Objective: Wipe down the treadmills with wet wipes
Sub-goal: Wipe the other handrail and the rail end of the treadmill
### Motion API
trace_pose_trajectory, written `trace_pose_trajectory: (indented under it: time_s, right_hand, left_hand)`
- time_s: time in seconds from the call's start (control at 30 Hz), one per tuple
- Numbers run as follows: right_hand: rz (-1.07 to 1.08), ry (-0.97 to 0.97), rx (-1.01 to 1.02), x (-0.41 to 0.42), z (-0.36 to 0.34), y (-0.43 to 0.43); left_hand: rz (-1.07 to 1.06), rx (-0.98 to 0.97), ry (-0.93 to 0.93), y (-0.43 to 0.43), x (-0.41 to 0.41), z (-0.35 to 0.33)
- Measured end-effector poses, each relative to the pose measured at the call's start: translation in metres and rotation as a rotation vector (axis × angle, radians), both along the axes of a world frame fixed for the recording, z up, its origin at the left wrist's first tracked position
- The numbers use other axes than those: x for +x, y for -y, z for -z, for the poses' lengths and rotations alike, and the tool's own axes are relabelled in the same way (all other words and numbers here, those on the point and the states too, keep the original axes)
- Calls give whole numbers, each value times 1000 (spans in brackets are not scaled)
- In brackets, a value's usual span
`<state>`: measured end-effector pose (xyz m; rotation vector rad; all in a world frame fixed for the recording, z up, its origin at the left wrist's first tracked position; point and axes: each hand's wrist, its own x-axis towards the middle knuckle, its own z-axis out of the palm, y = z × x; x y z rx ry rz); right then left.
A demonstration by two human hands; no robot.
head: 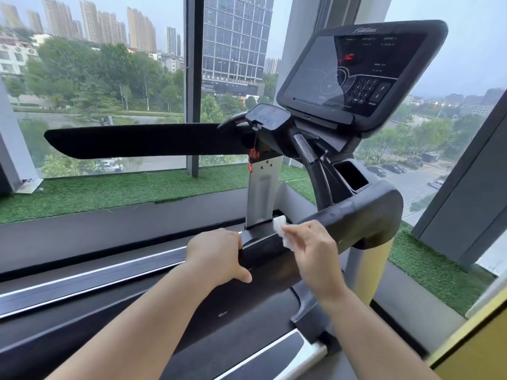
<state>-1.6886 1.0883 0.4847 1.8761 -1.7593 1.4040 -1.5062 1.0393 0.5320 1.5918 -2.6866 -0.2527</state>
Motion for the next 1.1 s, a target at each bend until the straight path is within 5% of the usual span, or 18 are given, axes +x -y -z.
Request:
trace_pose_trajectory:
  time_s: [0.27, 0.57, 0.8, 1.1]
  right_hand:
    - [-105, -216, 48, 22, 15, 2]
    - [155, -65, 132, -36, -7, 7]
    - [-112, -185, 167, 24, 5, 3]
    - [142, -175, 282, -53, -18, 19]
  left_hand:
    - [20, 10, 38, 5, 0, -2]
    - [13, 11, 22, 1, 2, -2]
    - [-11, 31, 29, 4, 0, -3]
    - [-33, 39, 57, 1, -3, -4]
